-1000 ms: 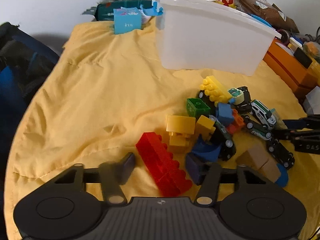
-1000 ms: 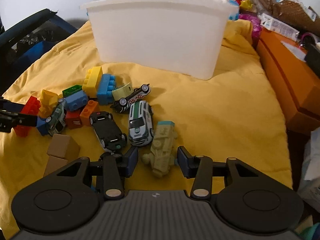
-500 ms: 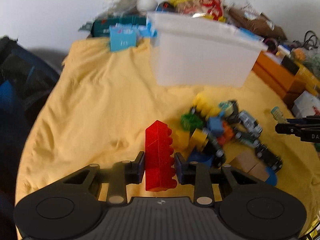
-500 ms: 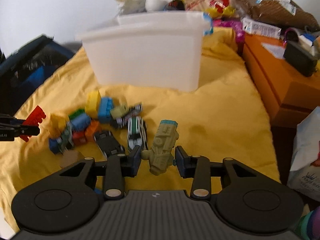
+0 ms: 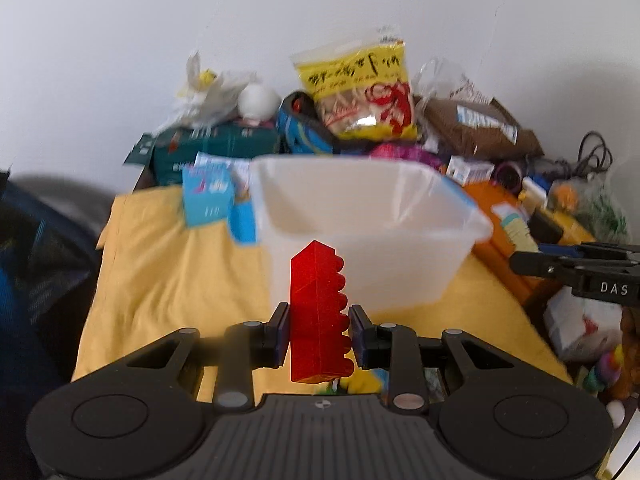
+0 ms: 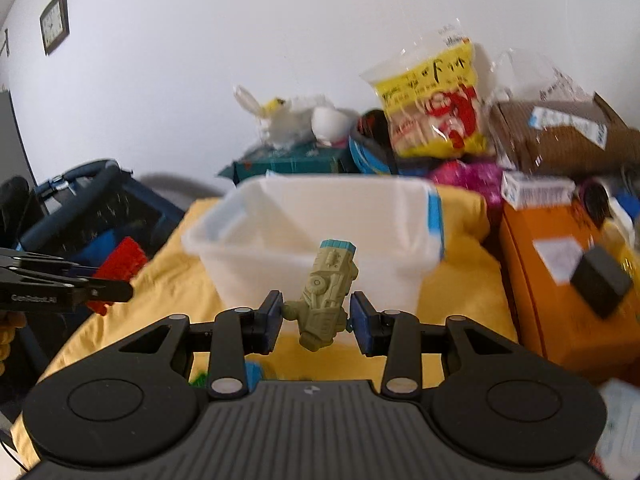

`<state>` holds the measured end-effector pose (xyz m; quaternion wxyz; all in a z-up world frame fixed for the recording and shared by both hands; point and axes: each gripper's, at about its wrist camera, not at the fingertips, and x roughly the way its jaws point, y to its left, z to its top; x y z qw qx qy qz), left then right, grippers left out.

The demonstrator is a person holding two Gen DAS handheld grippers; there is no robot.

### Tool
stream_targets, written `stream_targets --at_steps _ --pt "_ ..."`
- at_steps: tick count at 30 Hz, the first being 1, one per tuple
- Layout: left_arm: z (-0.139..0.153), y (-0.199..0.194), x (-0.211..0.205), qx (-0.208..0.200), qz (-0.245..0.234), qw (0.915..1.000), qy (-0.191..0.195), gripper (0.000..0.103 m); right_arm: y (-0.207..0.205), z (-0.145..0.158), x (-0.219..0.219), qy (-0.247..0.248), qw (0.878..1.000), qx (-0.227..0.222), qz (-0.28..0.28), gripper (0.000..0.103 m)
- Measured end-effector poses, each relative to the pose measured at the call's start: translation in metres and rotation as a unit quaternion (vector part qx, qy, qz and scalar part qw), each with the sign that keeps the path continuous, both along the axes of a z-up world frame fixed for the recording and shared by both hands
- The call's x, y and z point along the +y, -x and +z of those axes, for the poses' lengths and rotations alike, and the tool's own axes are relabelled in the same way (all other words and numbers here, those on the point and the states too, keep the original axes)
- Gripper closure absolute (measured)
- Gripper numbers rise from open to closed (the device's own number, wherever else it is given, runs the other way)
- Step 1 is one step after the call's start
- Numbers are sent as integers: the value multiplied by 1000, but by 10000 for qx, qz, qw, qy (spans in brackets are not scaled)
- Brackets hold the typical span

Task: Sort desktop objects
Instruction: 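Carry both items over the white bin and open both grippers to drop them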

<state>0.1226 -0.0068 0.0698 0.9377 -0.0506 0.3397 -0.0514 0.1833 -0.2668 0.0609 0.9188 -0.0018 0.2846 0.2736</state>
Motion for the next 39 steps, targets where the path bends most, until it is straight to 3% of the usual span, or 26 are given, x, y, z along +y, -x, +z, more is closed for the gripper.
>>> stream_targets --at_steps 8,13,25,32,34,36,39 --pt "42 -64 3 98 -151 9998 57 69 -52 37 17 -2 9998 -18 212 62" --pt "55 -105 6 257 -68 9996 89 69 -83 44 28 115 9992 258 281 62" --pt "31 -165 5 1053 72 9943 134 69 -137 21 45 511 9900 1303 183 62" --pt "31 -179 2 1148 14 9933 142 69 -147 13 50 690 9870 1438 205 62" --pt "29 -183 1 1191 34 9928 76 65 -150 11 51 740 9865 1451 191 61" --pt "27 -186 -1 1185 110 9929 -64 40 -151 10 50 810 9878 1326 119 55" --pt "25 -184 0 1013 247 9940 -318 36 -150 9 44 729 9890 1283 20 50"
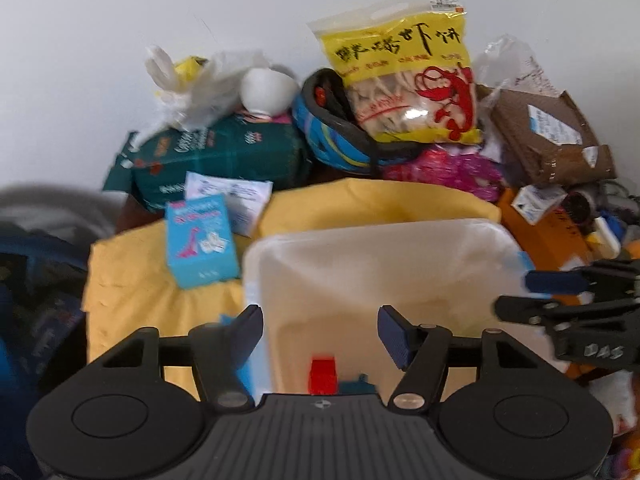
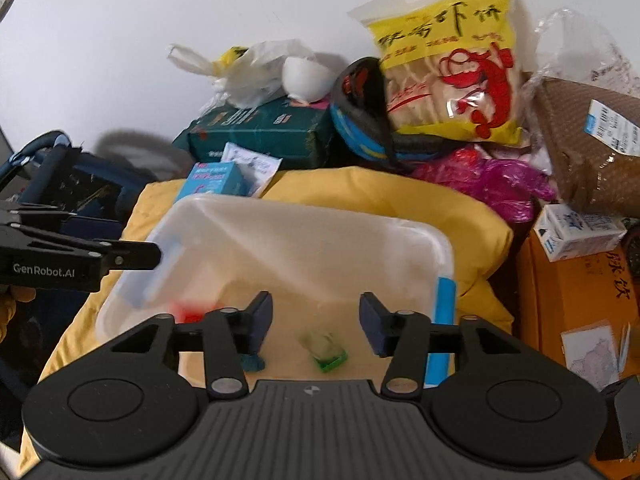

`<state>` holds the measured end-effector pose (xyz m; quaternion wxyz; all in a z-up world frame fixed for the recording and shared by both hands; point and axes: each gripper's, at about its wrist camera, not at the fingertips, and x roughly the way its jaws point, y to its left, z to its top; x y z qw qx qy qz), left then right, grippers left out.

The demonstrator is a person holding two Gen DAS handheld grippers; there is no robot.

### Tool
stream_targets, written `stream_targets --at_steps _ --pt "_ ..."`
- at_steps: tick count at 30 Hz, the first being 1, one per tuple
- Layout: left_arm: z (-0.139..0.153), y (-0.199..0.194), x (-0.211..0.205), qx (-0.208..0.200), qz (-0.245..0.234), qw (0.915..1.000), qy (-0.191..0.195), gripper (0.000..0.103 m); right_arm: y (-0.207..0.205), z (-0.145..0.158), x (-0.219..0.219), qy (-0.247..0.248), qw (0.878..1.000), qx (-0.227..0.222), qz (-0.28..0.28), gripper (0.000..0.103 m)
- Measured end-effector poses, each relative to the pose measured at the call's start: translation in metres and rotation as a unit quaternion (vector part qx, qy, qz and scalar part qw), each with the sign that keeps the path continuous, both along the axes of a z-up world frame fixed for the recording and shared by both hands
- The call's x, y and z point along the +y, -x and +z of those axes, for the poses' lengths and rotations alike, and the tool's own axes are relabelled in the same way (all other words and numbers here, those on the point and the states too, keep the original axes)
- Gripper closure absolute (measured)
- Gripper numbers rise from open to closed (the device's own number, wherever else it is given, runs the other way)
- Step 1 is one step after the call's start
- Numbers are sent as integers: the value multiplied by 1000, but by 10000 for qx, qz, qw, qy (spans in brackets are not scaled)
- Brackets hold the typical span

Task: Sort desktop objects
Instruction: 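Carry both items over the white bin and open both grippers to drop them, then grasp the black toy car with the right gripper while the left gripper grasps the yellow block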

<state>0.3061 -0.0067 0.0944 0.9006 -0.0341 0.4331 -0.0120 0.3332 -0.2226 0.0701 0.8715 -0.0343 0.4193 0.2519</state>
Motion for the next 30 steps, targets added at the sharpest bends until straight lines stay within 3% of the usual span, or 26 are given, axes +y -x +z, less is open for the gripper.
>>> stream_targets --at_steps 6,12,19,25,30 --pt "-5 37 13 -395 -49 9992 40 36 41 6 -13 -205 9987 -457 133 50" --pt "-37 137 13 -788 -323 9963 -72 36 133 -17 -26 -212 9956 -742 534 48" --pt "-101 238 -12 -487 -364 9981 21 36 215 -101 -26 211 9975 68 672 48" --pt "-142 255 -10 -88 -194 9998 -29 36 231 -128 -19 424 9966 292 647 49" --pt "-140 233 5 -358 143 9992 -50 36 226 -138 -18 488 9968 383 507 52"
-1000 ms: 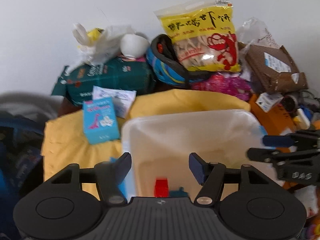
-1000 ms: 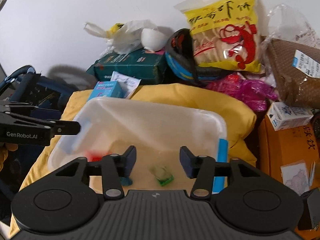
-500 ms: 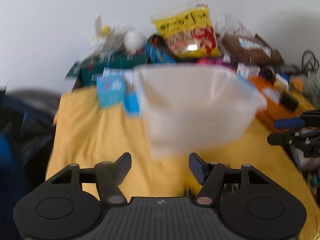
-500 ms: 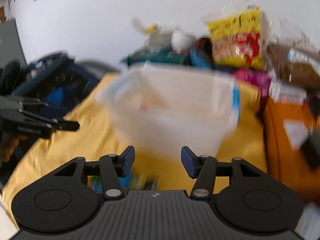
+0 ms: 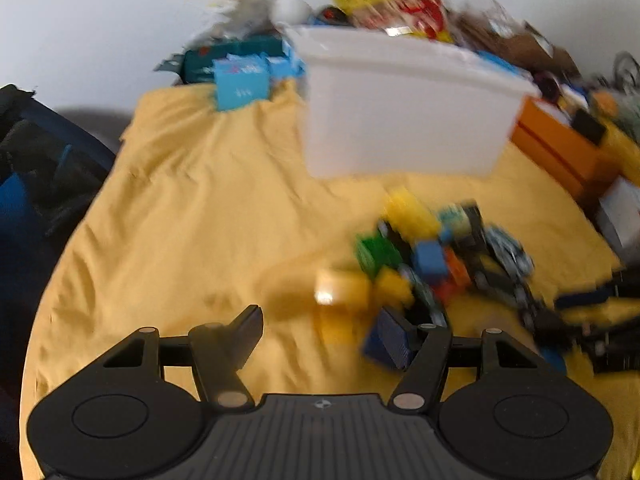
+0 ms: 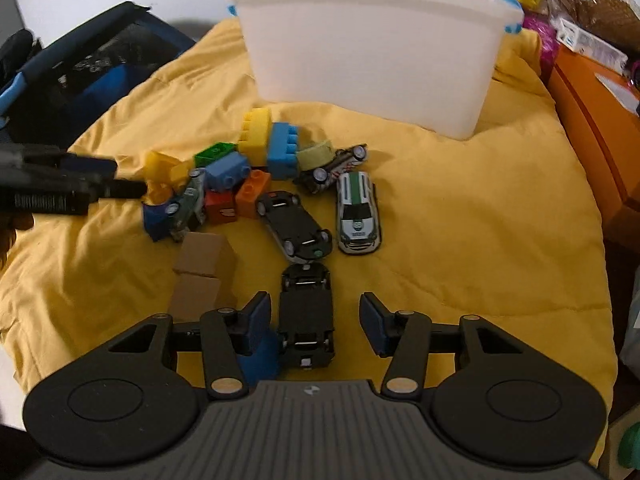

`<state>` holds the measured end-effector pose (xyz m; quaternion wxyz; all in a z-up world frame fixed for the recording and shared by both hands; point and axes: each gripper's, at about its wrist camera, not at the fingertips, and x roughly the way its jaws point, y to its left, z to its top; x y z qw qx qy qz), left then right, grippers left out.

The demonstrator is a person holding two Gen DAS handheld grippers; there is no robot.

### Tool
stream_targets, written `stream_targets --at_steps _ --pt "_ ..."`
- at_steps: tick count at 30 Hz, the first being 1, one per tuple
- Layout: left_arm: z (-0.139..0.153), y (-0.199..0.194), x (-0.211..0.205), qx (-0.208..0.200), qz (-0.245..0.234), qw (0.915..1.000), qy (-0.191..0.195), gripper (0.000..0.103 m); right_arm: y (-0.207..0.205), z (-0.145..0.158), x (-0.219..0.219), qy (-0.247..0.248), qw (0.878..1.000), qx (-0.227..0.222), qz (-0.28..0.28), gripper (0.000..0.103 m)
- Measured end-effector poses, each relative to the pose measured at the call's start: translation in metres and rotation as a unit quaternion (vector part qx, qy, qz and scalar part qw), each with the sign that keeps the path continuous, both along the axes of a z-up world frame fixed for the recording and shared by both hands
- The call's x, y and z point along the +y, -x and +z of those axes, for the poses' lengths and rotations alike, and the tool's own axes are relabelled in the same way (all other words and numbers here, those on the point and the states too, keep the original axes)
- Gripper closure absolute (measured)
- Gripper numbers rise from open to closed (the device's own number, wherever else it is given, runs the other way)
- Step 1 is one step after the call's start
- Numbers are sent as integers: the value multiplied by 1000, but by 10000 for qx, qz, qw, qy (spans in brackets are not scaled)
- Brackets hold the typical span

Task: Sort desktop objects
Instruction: 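Grasp the black toy car with the right gripper while the left gripper grasps the yellow block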

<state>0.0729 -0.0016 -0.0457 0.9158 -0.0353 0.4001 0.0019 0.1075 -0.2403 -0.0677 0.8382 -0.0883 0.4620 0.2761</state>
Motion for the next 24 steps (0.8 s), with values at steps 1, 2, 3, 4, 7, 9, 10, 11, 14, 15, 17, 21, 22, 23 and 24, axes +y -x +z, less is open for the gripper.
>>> stream_targets --at_steps 1,2,3,4,7,9,10,11,14,15,17,21,22,23,24 --pt "-1 -3 0 18 30 10000 -9 36 -1 -2 1 31 10000 40 -7 55" --pt "-2 -9 1 62 -16 10000 3 36 -1 -6 0 55 10000 62 -3 55" --pt "-3 -13 0 77 -102 9999 9 36 0 -8 1 58 10000 60 -15 55" --pt "-5 -16 -1 89 -182 9998 -1 36 1 -9 1 52 10000 32 -19 55" --pt "-10 -22 -6 133 -359 9993 -10 36 1 -10 3 83 10000 -1 28 55" --pt "-11 -24 -7 115 -350 9993 15 36 0 -10 3 81 10000 6 27 55" --pt "-12 -25 -8 124 -351 9993 13 36 0 -9 3 93 9999 -5 44 56" --pt "-13 -26 -9 151 -366 9992 7 36 1 -9 4 108 9999 -34 87 58" --pt "-16 -26 -14 194 -570 9982 -38 48 5 -7 6 151 9995 -124 230 70" --pt "-17 -26 -15 227 -639 9977 -27 56 5 -6 6 137 9996 -115 239 70" --pt "-18 -26 -15 274 -699 9972 2 60 6 -5 4 97 9997 -117 212 70" --pt "-16 -26 -13 219 -687 9974 61 61 7 0 -3 -24 9998 -172 89 70" --pt "-15 -25 -12 190 -686 9975 39 61 6 2 -4 -61 9998 -196 48 70" --pt "-13 -24 -12 148 -674 9976 22 61 5 5 -6 -102 9997 -211 7 70" --pt "-10 -22 -11 112 -645 9979 34 61 5 8 -7 -143 9996 -233 -26 70"
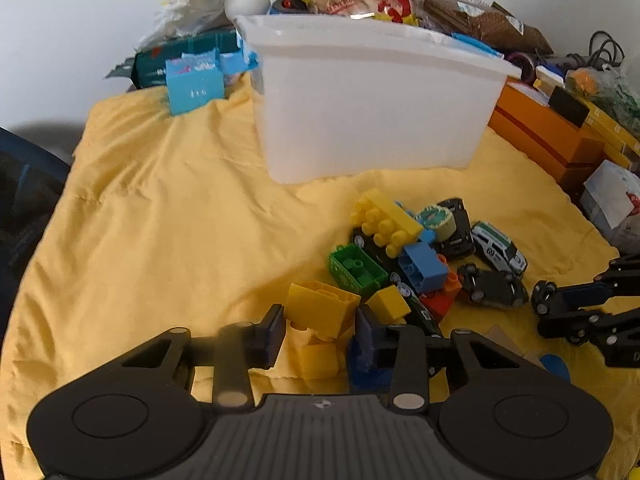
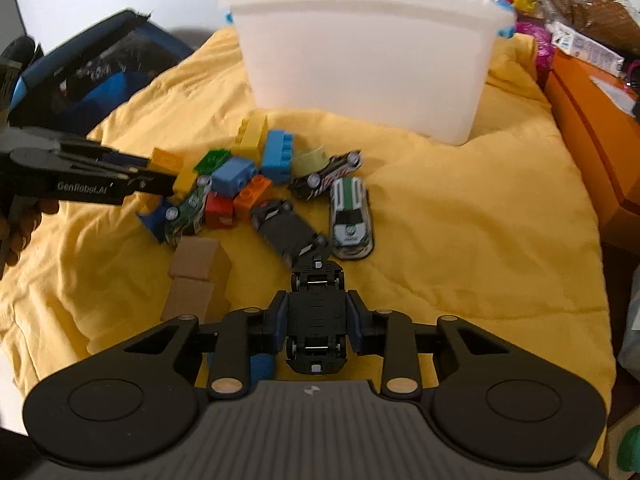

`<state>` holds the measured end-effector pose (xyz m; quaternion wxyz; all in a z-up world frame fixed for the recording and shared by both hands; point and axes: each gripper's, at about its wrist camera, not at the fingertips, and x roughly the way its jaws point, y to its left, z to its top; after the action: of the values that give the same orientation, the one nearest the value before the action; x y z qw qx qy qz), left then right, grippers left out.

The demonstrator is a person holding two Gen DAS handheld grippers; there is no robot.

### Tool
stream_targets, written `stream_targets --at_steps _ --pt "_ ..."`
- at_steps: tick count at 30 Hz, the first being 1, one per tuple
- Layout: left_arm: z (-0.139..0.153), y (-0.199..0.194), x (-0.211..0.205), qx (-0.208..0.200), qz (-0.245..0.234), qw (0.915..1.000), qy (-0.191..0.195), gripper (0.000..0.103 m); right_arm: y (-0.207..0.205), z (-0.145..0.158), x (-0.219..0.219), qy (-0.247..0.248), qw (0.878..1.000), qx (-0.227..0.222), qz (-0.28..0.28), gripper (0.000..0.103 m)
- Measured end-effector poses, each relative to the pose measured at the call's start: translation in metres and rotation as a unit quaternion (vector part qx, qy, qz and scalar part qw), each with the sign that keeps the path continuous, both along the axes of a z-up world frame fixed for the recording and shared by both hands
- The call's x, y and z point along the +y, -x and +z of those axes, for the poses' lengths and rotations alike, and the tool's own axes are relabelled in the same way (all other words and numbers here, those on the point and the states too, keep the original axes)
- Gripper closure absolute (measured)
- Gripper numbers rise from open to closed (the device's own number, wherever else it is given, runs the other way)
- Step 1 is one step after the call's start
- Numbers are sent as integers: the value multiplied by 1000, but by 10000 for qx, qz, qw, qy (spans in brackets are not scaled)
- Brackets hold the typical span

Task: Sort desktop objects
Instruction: 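Grasp the black toy car with the right gripper while the left gripper grasps the yellow block, then carry both items over the white bin and open both grippers to drop them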

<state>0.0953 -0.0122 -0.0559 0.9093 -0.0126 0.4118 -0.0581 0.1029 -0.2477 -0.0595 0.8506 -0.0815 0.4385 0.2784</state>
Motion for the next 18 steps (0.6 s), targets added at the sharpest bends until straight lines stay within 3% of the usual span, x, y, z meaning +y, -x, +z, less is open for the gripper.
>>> stream_targets --at_steps 7,18 --pt "27 8 6 -314 107 9994 121 61 -7 28 -9 -326 9989 -269 -189 70" --pt "102 -14 5 -632 242 9973 299 61 -47 93 -16 -964 9915 -735 -481 70"
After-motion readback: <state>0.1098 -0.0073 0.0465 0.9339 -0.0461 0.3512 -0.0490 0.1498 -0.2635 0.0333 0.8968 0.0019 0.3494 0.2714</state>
